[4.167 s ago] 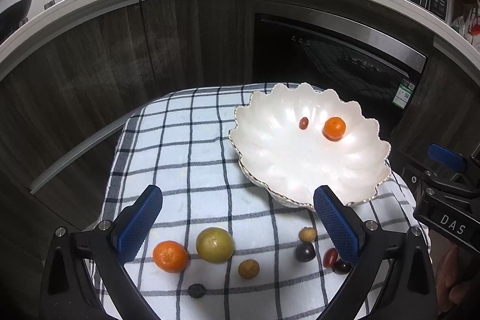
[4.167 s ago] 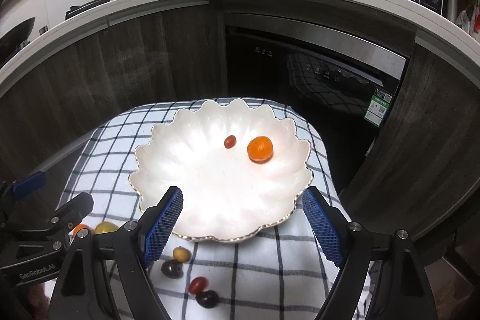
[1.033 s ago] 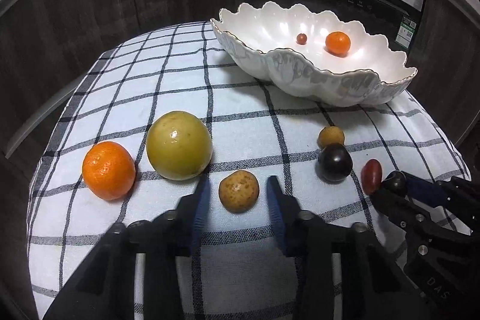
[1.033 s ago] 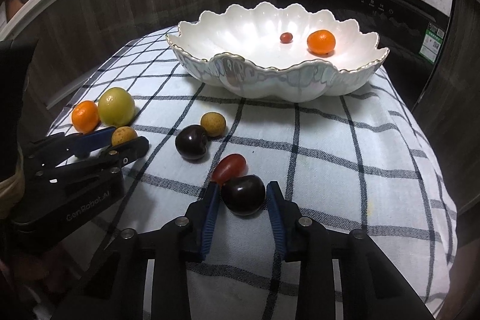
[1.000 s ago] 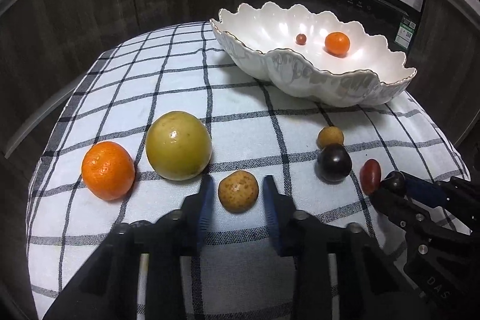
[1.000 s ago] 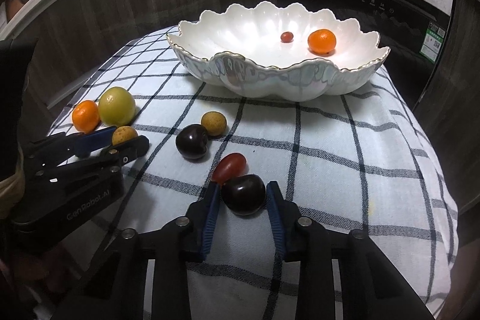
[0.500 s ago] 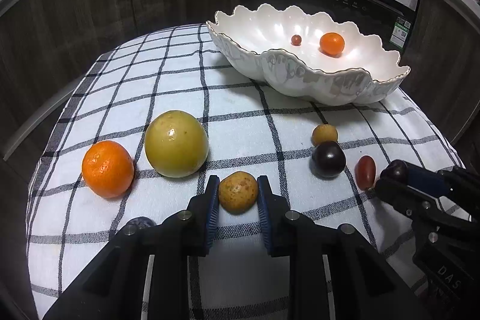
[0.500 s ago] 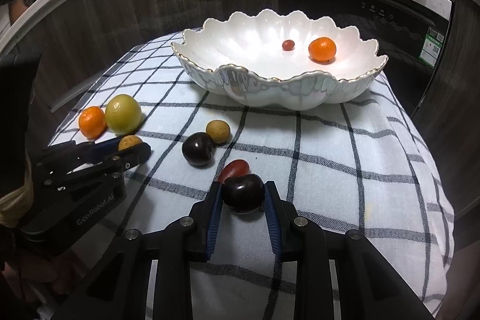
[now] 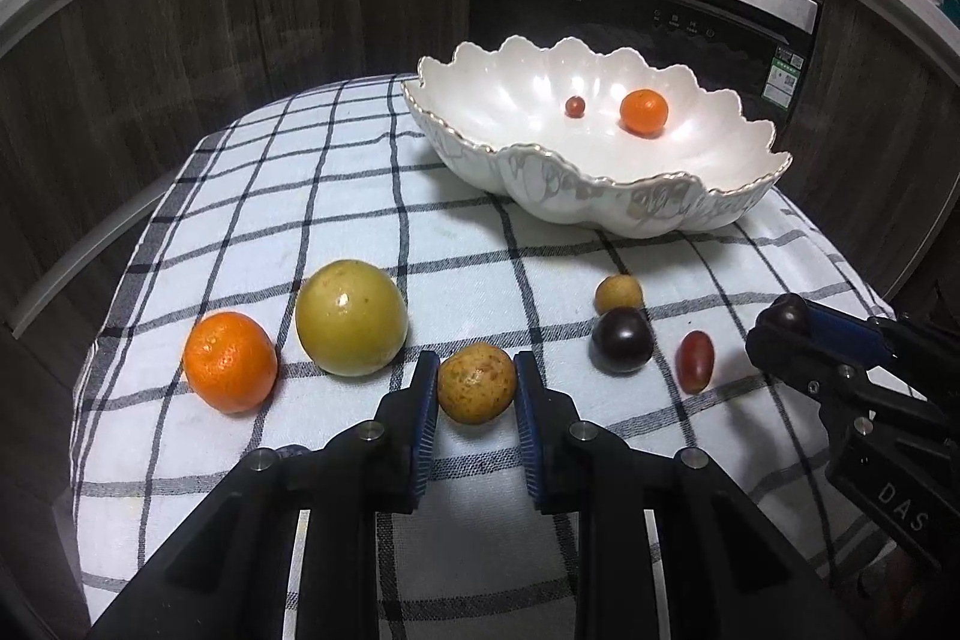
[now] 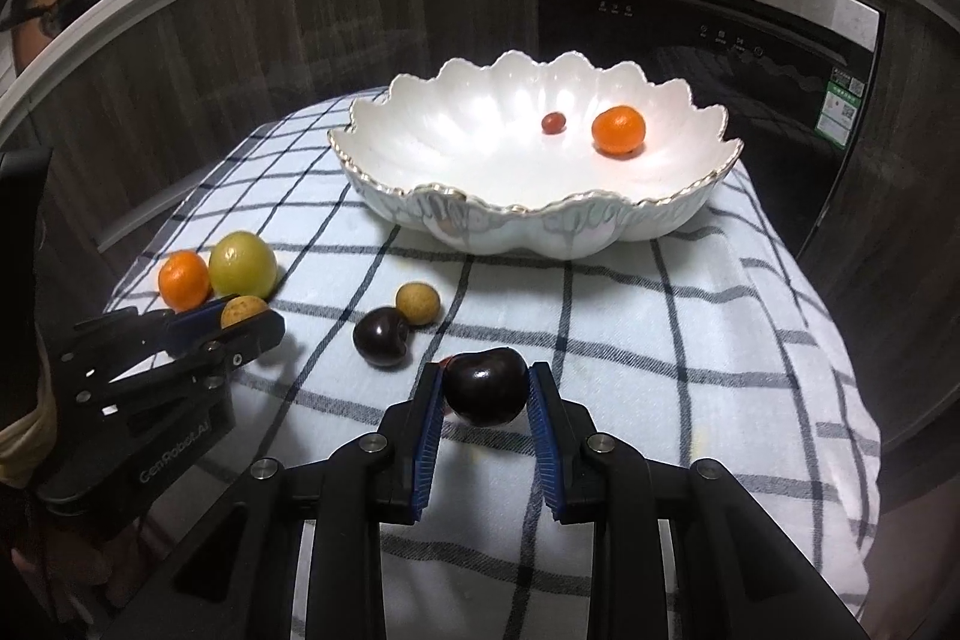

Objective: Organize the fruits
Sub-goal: 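Carry the brown fruit with the left gripper while the right gripper carries the plum over the bowl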

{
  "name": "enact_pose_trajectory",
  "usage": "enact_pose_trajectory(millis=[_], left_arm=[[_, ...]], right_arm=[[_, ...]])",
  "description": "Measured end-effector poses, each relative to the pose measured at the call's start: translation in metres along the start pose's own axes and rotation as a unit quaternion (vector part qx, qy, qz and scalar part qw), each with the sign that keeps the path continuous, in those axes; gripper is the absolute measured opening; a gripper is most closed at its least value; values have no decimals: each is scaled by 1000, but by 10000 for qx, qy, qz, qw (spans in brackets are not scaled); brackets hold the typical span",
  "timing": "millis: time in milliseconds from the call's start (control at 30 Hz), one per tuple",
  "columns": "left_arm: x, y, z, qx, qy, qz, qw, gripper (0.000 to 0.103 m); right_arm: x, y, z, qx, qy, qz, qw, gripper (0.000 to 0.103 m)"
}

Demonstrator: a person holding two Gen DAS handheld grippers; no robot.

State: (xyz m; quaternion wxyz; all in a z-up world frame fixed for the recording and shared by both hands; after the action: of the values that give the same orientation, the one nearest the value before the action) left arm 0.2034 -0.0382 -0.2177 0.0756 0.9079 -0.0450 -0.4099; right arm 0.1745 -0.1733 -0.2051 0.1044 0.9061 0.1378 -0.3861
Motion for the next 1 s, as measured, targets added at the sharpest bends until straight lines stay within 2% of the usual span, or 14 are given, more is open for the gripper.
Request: enact_pose_trajectory(millis=[533,1000], left_arm=[[-27,16,-29,56,258,129,9996,25],[-26,34,-70,54,464,242,9986,25]], right_arm=[[-24,7,-29,58,336,74,9994,30],[-31,31,-62,225,544,235,9980,30]])
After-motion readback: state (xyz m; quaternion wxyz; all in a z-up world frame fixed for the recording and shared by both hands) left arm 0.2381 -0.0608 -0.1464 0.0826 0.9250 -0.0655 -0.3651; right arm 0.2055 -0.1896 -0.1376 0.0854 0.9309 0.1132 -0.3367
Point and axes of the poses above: each gripper's, at about its wrist camera, not at the fingertips, and x roughly the way its jaws point, y to its right, z to its underside, the point moved 8 cm from there along x, roughly the way its jaws point, and after that the axes turned 13 degrees about -x, right-handed, at the moved point
